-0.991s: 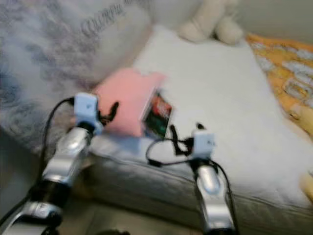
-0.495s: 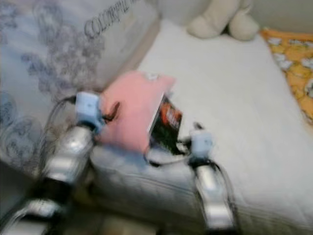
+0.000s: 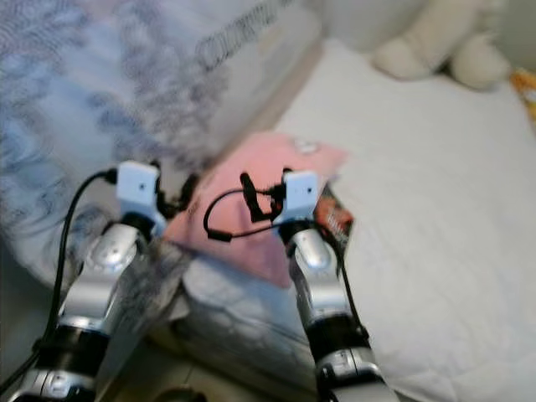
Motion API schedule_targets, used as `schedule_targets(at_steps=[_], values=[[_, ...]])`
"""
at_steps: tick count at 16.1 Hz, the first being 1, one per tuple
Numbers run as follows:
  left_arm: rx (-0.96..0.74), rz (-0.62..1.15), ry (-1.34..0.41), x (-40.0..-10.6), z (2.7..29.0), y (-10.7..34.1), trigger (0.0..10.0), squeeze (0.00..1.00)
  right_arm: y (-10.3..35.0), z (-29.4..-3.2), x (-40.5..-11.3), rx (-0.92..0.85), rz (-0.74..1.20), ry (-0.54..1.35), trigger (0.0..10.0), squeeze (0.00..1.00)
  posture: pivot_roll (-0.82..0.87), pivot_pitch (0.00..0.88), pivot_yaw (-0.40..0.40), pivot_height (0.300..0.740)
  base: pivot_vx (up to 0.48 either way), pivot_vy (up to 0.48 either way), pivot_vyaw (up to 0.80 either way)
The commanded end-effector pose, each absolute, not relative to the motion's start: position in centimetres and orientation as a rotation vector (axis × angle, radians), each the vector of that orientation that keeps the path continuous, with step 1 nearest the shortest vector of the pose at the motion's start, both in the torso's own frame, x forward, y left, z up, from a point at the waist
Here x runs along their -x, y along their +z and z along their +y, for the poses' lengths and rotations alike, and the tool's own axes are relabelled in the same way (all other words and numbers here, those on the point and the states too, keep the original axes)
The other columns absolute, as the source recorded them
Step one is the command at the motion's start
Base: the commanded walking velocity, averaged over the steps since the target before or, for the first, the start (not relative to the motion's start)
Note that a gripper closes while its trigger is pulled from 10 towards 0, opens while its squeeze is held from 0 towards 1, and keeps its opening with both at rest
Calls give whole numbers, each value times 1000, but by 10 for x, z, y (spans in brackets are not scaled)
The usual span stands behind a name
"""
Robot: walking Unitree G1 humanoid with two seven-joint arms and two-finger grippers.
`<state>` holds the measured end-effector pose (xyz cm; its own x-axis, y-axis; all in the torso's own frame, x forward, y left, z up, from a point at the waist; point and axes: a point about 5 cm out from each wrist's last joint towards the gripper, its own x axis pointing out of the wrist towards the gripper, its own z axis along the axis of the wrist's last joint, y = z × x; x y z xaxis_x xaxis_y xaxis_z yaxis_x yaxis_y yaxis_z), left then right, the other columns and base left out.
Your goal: Clean up the room
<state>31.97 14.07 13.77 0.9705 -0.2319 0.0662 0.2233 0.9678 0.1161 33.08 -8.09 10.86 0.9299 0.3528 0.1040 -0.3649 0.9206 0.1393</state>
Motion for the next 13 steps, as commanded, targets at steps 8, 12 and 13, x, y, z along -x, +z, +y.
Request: schedule_targets(at_steps=[8, 12, 13], values=[[-267, -167, -291, -272, 154, 175, 10000, 0, 95, -90, -359, -436, 90, 122, 10000, 255, 280, 244, 17, 740, 0, 0, 0], [-349, -148, -490, -240, 139, 171, 10000, 0, 93, -94, -356, -455, 60, 53, 10000, 255, 272, 245, 20, 740, 0, 0, 0], [-338, -139, -488, -239, 137, 170, 10000, 0, 94, -93, -355, -457, 50, 46, 10000, 251, 253, 237, 22, 740, 0, 0, 0]])
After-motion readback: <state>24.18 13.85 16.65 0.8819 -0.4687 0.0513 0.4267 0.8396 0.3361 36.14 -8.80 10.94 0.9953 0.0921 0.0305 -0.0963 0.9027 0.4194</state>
